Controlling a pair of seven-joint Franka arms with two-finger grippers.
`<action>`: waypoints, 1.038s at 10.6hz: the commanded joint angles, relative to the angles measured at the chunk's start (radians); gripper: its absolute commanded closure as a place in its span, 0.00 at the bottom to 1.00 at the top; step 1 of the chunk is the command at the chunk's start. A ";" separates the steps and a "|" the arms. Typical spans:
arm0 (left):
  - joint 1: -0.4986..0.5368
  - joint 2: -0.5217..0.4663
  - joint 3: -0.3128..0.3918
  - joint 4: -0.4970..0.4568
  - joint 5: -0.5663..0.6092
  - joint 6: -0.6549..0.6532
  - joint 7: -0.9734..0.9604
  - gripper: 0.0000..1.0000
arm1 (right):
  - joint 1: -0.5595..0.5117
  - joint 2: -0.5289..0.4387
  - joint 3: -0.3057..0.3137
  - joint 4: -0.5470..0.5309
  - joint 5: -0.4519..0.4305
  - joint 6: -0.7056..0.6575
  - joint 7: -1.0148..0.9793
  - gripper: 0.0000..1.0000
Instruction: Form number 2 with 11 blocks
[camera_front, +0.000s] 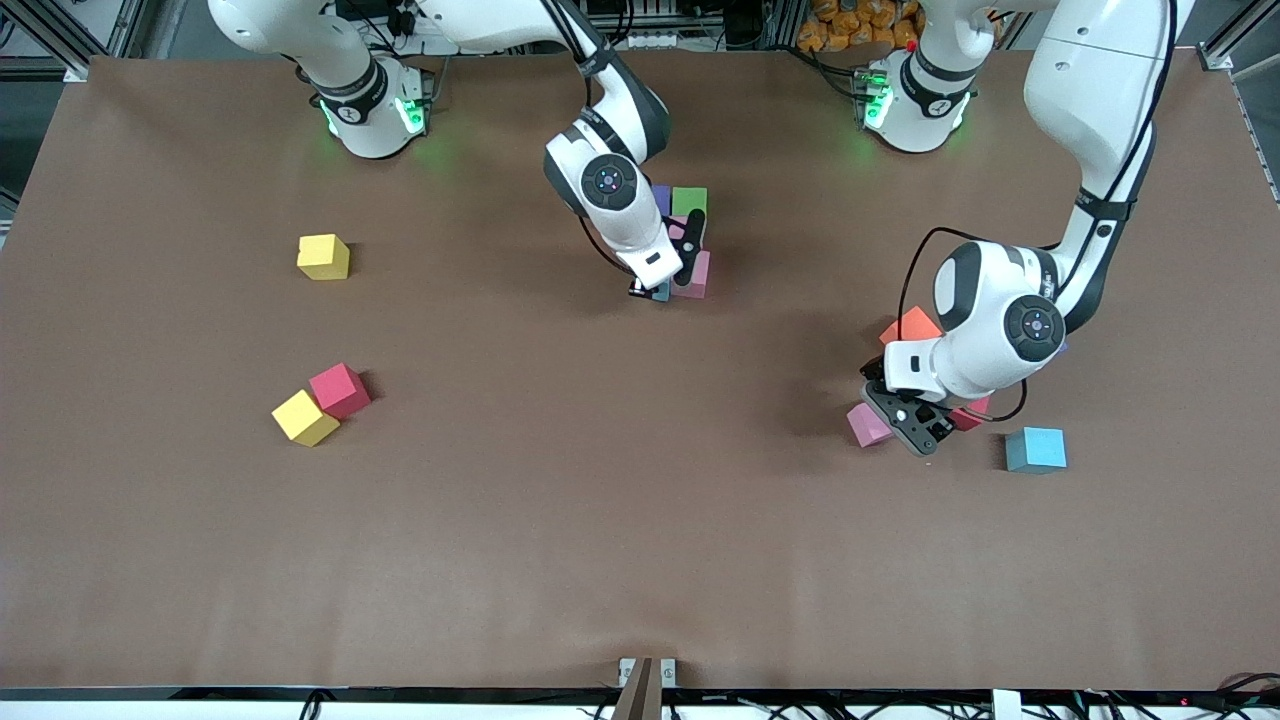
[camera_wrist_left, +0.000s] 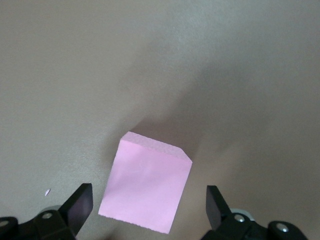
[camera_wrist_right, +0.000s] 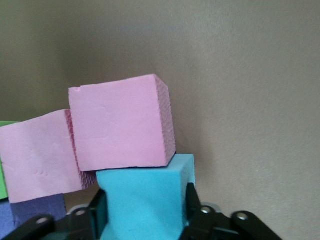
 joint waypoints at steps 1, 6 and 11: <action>-0.001 0.013 0.005 0.009 -0.013 0.005 0.060 0.00 | 0.023 0.050 -0.003 0.008 0.032 0.011 0.024 0.00; -0.001 0.034 0.005 0.015 0.001 0.006 0.059 0.00 | 0.014 0.011 -0.024 0.016 0.034 -0.054 0.018 0.00; -0.007 0.030 0.005 0.018 0.001 -0.030 -0.044 0.16 | 0.016 0.010 -0.067 0.022 0.030 -0.046 -0.102 0.00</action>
